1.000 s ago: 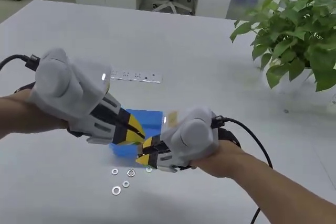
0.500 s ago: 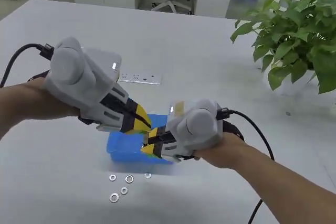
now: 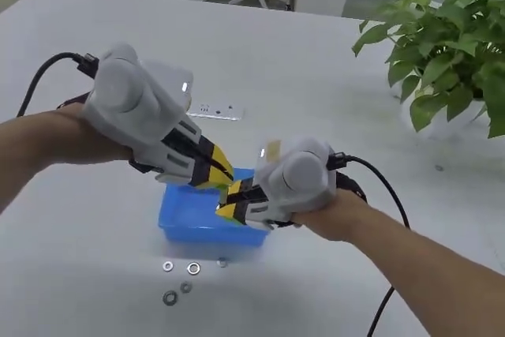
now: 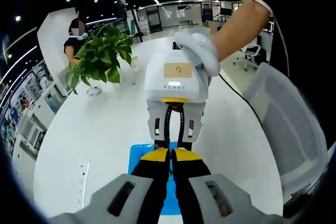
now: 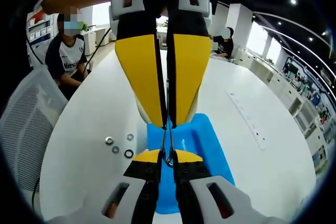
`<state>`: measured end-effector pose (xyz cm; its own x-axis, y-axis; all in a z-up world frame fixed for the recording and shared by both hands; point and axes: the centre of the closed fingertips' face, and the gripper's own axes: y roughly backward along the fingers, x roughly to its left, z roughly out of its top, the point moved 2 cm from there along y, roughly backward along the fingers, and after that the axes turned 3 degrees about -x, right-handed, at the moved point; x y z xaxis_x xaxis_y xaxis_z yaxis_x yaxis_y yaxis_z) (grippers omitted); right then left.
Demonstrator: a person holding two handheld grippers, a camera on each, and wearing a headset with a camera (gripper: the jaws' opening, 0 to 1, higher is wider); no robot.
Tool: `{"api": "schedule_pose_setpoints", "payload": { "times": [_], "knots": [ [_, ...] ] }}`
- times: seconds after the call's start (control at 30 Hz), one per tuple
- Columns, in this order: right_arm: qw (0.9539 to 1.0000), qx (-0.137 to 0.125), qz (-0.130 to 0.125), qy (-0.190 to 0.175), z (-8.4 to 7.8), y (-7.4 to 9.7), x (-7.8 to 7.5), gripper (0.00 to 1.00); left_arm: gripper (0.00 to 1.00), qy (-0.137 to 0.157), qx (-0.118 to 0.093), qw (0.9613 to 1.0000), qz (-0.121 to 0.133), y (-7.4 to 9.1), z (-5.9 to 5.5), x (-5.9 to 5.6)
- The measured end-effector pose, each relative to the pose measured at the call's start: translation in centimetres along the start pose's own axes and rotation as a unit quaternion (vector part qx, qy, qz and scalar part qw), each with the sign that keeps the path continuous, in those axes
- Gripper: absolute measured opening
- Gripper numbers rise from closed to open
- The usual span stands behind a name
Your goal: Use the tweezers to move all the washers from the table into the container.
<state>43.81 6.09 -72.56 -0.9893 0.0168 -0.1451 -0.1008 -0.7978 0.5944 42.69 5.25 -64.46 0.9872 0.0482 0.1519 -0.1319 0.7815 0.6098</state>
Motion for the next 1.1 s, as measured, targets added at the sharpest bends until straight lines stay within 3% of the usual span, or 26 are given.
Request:
{"api": "schedule_pose_setpoints", "payload": {
  "times": [0.57,0.87,1.1],
  "knots": [
    [0.9998,0.012,0.011,-0.012,-2.8,-1.8,-1.5,0.10,0.06,0.021,0.001,0.9997,-0.010,-2.1,-2.4,1.8],
    [0.9996,0.017,0.015,-0.015,-3.7,-2.3,-1.7,0.10,0.06,0.027,0.000,0.9995,-0.013,-2.8,-3.3,2.0],
    [0.9996,0.018,0.015,-0.012,-3.8,-2.4,-1.8,0.11,0.06,0.029,-0.001,0.9995,-0.014,-3.0,-3.3,2.0]
  ]
}}
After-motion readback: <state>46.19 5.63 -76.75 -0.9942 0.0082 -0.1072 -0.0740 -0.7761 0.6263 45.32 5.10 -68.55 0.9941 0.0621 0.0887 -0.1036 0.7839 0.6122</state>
